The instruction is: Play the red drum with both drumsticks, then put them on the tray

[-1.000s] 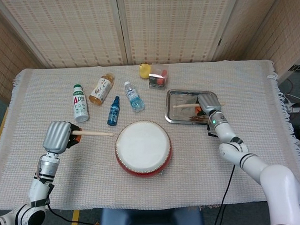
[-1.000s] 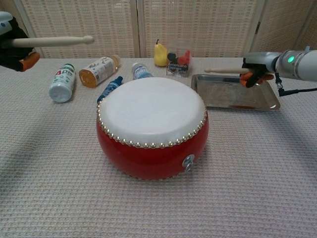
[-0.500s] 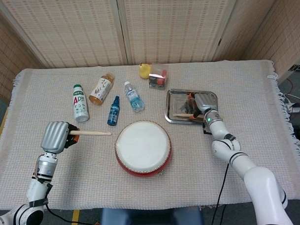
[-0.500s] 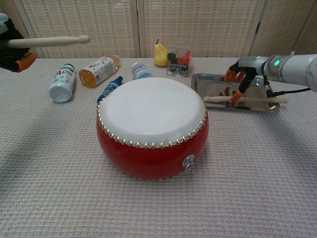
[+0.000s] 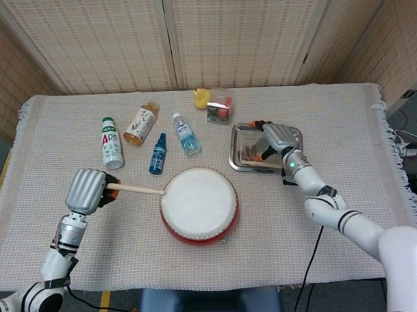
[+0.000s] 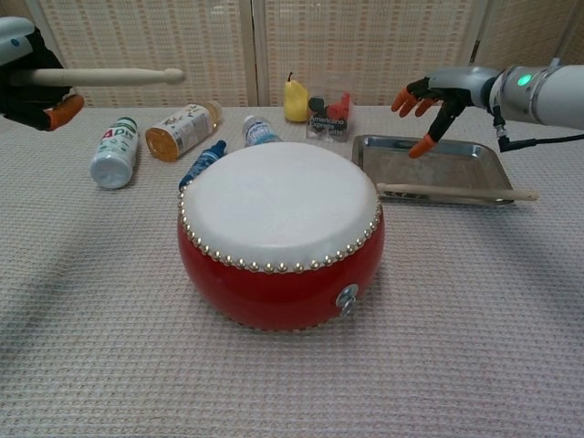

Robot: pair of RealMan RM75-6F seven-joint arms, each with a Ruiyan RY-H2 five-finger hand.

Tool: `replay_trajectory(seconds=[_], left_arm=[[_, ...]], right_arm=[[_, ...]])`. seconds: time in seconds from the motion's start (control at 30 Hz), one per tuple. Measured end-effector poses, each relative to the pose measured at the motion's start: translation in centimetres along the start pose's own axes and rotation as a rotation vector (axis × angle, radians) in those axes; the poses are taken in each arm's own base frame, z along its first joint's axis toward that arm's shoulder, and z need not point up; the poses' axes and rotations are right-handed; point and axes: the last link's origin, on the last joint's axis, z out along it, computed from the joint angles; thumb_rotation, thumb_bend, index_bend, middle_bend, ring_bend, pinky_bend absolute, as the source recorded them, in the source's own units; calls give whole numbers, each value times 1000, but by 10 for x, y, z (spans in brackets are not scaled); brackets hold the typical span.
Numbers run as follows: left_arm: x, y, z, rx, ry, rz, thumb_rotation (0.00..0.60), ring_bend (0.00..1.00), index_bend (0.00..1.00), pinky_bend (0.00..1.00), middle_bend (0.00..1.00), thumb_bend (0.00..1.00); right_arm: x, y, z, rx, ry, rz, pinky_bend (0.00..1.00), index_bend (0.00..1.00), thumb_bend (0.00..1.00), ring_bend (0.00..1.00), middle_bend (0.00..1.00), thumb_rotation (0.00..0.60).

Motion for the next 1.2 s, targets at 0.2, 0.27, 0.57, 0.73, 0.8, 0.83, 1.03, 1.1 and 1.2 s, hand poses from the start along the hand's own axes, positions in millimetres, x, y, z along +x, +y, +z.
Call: replay_trajectory(seconds=[0.2,0.27,0.57,0.73,0.8,0.83,1.03,1.1,1.2], left_arm=[[-7,20,6,-58,-29,53,600,1000,1000,1000,1000,528],[-9,29,8,-78,-38,67,600,1000,1000,1000,1000,527],[-17,67,24,-144,-55,115,600,1000,1000,1000,1000,522],[-19,79,31,-142,-46,168,600,1000,1000,1000,1000,516],[-20,82,35,-128,-41,195,600,1000,1000,1000,1000,502],[-21,83,36,-121,-40,206,600,1000,1000,1000,1000,500],[-26,89,44,-71,-55,238,600,1000,1000,1000,1000,501],[-27,91,46,-63,-54,243,600,1000,998,1000,1000,500],[-27,94,47,-55,-48,244,600,1000,993,1000,1000,498]], right_arm=[[21,-40,-39,138,0,-20,640,274,0,395,167,600],[26,-54,-53,174,3,-20,715,321,0,483,234,600],[44,-107,-111,232,20,-26,770,486,0,556,365,600],[41,-126,-116,222,14,-13,770,539,0,558,376,600],[37,-133,-117,217,-7,11,771,550,0,558,376,600],[35,-136,-117,215,-18,22,771,554,0,557,376,600],[17,-162,-118,226,-85,53,688,557,0,436,376,584],[14,-170,-119,235,-85,41,624,549,0,362,365,555],[11,-177,-118,239,-84,39,564,539,0,282,342,539]])
